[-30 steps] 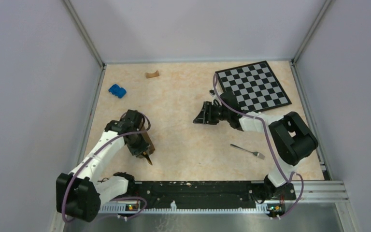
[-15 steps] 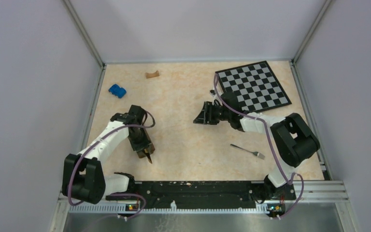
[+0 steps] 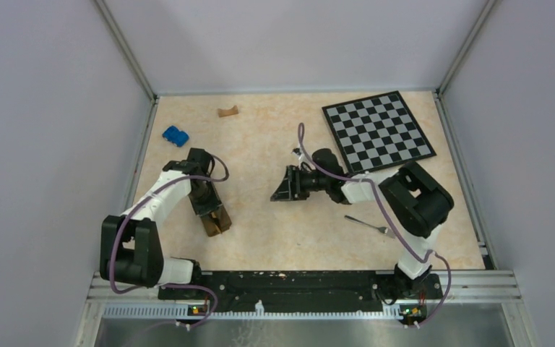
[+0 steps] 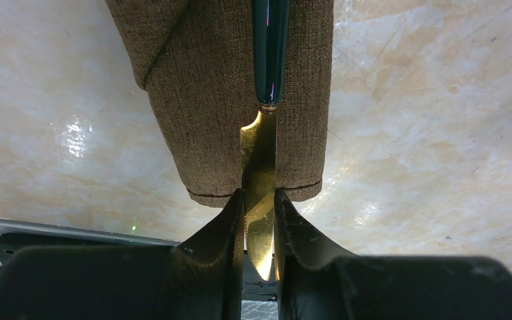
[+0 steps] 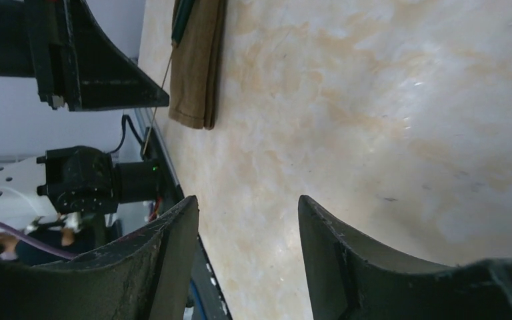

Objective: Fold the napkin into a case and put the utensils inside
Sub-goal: Insert the knife into the folded napkin.

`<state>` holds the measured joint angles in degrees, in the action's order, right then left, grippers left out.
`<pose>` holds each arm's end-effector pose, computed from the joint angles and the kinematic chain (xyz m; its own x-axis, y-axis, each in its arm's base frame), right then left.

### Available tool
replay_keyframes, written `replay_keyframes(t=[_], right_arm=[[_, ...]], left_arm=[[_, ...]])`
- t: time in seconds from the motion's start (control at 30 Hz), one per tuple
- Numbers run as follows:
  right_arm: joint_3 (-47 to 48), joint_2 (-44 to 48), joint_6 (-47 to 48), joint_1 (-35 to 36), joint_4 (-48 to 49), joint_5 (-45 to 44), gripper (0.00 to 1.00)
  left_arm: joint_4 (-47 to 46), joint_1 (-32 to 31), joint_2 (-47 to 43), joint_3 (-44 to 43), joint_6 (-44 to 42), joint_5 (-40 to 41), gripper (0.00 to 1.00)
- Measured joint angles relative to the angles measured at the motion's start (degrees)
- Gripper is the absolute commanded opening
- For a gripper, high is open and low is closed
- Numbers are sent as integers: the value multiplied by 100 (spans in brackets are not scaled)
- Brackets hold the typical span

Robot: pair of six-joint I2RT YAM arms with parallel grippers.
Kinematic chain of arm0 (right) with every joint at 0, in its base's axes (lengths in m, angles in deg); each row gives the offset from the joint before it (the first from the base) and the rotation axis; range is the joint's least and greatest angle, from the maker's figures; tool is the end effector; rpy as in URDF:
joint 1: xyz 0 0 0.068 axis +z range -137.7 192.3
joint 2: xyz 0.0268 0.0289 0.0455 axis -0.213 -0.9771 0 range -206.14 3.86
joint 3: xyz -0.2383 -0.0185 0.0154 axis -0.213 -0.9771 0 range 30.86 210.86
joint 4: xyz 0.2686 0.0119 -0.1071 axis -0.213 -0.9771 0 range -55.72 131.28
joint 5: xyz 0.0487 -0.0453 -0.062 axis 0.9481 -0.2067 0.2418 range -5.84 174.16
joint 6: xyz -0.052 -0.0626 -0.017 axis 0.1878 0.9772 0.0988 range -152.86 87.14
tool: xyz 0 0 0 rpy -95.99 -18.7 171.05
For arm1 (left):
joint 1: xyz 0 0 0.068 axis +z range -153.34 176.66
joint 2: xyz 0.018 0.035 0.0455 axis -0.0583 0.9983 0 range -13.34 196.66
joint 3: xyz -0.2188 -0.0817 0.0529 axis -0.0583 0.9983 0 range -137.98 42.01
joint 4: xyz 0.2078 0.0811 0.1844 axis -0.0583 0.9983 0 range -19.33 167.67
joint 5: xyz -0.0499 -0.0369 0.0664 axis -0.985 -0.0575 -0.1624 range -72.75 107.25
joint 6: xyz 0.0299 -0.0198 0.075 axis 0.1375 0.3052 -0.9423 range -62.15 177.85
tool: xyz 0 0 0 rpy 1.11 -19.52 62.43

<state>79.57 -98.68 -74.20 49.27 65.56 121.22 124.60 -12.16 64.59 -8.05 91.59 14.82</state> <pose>0.2893 0.2727 0.0861 -0.8896 -0.0098 -0.4567 -0.4145 0.4378 0.7978 0.2602 -0.0434 0.1175 -0.9018 -0.4216 -0.0952 -0.4108 0.9045 -0.1143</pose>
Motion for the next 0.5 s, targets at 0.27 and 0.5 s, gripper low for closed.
replay_keyframes(t=[0.27,0.5], right_arm=[[345,-1300,-1213,684,1220,415,51],[1014,-2059,-1755,1091,1534,420,48]], left_arm=[[-90,140,101,28,-127,-57,0],[-214,284,111,85,-223,-24,0]])
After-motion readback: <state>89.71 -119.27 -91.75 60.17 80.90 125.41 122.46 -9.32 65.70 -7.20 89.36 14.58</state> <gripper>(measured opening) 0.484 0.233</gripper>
